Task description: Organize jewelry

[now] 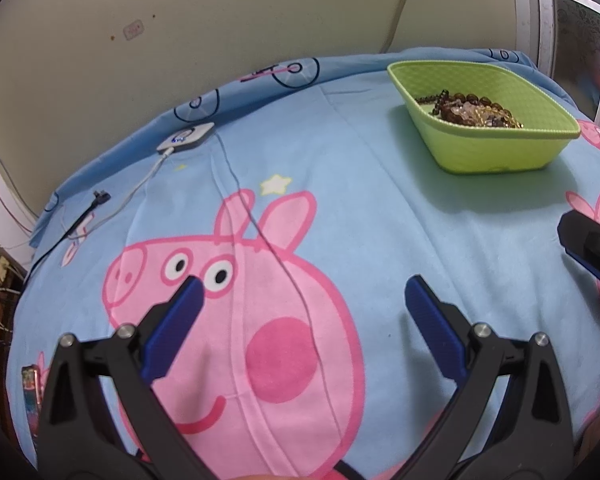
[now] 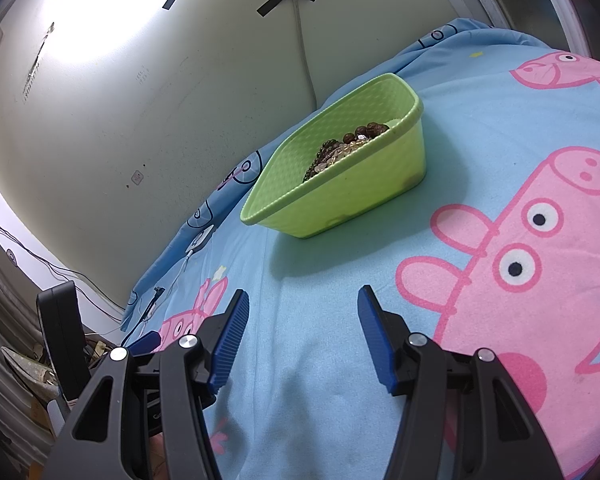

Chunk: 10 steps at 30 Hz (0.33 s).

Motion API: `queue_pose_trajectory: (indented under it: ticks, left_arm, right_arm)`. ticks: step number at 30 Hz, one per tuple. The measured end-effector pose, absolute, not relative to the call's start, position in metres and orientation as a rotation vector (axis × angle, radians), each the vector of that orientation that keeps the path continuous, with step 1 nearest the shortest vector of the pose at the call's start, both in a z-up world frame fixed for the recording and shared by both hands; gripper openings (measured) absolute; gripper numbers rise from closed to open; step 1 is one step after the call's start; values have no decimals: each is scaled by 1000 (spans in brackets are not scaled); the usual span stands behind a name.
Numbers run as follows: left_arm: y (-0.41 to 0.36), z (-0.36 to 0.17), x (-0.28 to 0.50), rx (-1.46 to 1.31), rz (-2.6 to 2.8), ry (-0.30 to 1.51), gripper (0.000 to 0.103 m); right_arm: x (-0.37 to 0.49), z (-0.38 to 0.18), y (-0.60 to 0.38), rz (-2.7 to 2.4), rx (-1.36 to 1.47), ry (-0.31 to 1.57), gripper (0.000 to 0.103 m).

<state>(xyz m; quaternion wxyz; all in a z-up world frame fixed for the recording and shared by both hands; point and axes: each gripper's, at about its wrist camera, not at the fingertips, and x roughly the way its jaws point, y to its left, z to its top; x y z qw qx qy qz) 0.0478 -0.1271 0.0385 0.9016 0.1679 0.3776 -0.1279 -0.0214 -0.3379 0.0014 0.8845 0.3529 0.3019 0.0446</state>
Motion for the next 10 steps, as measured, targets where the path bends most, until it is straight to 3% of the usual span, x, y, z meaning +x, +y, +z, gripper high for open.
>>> queue_pose_trajectory:
  ticks: [10]
  left_arm:
    - [-125, 38, 52, 344, -274, 803, 97]
  right_arm:
    - [-21, 0, -337, 93, 737, 624, 37]
